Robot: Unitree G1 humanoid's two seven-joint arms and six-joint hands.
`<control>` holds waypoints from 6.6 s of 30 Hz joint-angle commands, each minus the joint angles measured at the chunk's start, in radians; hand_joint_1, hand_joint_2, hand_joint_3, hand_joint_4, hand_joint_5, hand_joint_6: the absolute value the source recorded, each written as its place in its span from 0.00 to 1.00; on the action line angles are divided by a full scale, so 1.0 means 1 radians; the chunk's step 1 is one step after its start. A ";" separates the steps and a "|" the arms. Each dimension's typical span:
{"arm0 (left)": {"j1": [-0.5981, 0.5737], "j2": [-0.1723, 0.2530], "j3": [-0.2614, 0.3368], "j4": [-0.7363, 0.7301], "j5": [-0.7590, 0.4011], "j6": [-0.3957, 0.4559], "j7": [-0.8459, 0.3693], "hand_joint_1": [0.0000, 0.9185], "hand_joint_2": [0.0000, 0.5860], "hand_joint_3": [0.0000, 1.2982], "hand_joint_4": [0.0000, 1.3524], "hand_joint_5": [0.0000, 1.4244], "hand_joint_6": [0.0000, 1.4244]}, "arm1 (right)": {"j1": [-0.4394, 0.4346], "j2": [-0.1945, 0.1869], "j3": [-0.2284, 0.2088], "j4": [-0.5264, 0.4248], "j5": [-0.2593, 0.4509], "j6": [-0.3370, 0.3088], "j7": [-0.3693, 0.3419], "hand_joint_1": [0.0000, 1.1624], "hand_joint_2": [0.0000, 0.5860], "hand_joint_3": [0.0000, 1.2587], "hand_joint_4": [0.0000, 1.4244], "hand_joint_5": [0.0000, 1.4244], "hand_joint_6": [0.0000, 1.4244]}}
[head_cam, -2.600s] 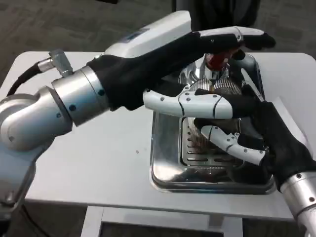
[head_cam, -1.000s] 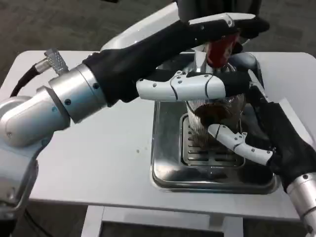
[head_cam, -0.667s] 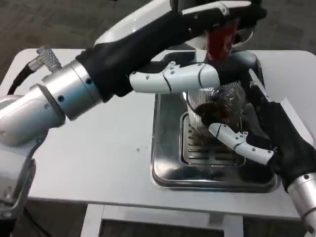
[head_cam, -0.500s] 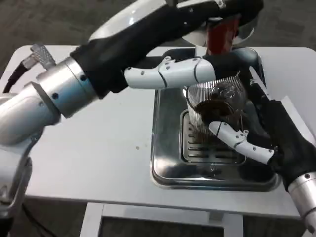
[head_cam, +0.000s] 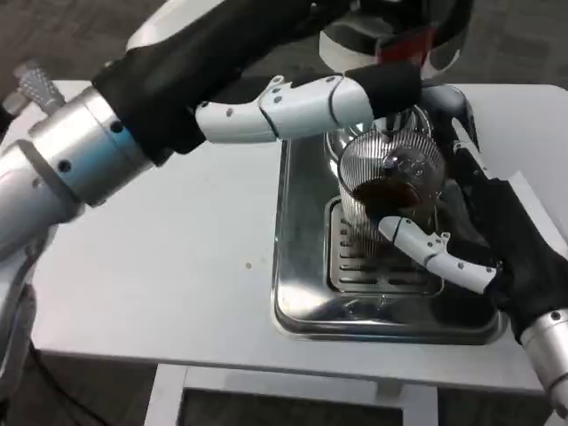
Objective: Grasp the cup under the faucet to collect the drink, then remove the cup.
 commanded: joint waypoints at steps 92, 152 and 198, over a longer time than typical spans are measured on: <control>1.188 -0.070 0.378 -0.465 0.210 -0.190 0.148 0.18 0.29 0.13 0.08 0.14 0.13 | 0.072 0.050 -0.002 0.108 0.075 -0.171 -0.089 0.50 0.40 0.00 0.00 0.01 0.09; 1.188 0.001 0.378 -0.421 0.179 -0.139 0.106 0.19 0.31 0.14 0.10 0.16 0.14 | -0.001 0.134 -0.007 0.401 0.136 -0.416 -0.174 0.45 0.38 0.00 0.04 0.10 0.14; 1.191 0.005 0.348 -0.417 0.193 -0.126 0.102 0.18 0.32 0.14 0.10 0.16 0.14 | -0.020 0.083 -0.073 0.298 0.215 -0.384 -0.124 0.41 0.40 0.00 0.03 0.08 0.12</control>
